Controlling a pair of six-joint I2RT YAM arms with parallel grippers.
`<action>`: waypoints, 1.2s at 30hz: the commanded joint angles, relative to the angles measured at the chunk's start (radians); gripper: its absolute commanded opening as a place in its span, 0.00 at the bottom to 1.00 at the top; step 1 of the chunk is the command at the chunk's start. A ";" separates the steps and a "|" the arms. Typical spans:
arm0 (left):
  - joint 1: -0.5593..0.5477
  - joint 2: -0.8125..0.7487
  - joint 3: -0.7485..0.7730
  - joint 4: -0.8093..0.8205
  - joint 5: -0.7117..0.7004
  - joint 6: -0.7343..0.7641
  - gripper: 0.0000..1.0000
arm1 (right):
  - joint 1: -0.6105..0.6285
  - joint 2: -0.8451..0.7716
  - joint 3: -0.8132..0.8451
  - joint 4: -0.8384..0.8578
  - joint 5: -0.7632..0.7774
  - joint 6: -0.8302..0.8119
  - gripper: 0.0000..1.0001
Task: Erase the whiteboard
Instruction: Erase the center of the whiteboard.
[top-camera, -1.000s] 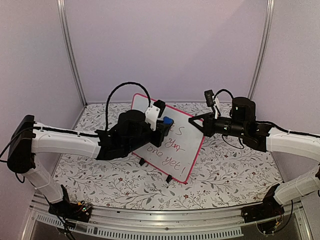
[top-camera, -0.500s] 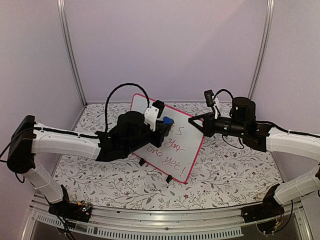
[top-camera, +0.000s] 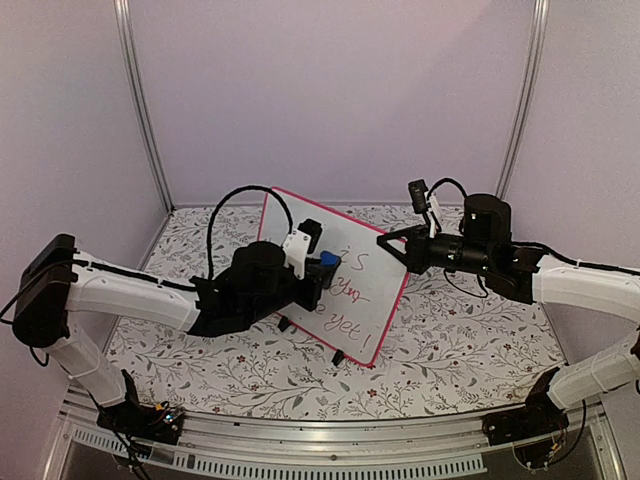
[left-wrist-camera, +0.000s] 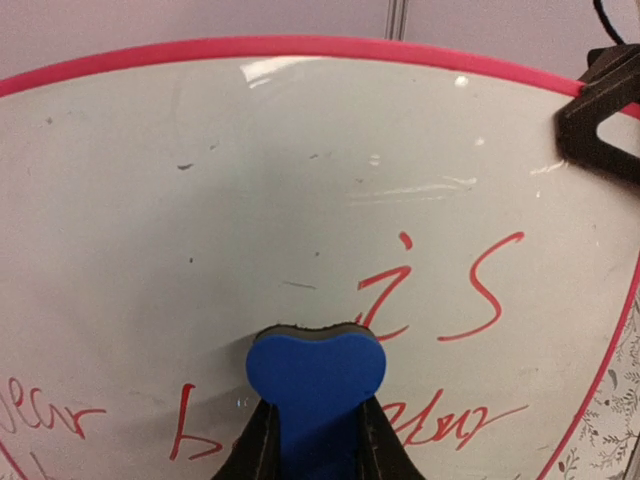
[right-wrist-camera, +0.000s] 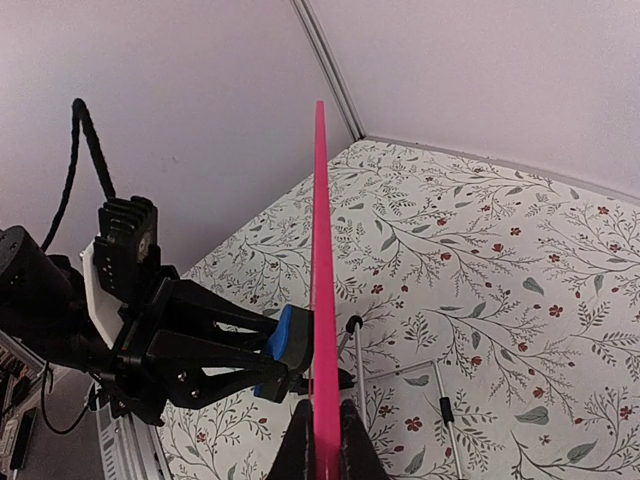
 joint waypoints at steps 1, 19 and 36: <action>-0.005 0.002 -0.055 -0.064 -0.009 -0.033 0.16 | 0.046 0.032 -0.025 -0.136 -0.130 -0.081 0.00; -0.023 0.029 0.055 -0.074 0.012 0.014 0.16 | 0.045 0.037 -0.017 -0.139 -0.135 -0.078 0.00; -0.022 0.061 0.181 -0.100 0.009 0.082 0.16 | 0.046 0.041 -0.014 -0.140 -0.141 -0.081 0.00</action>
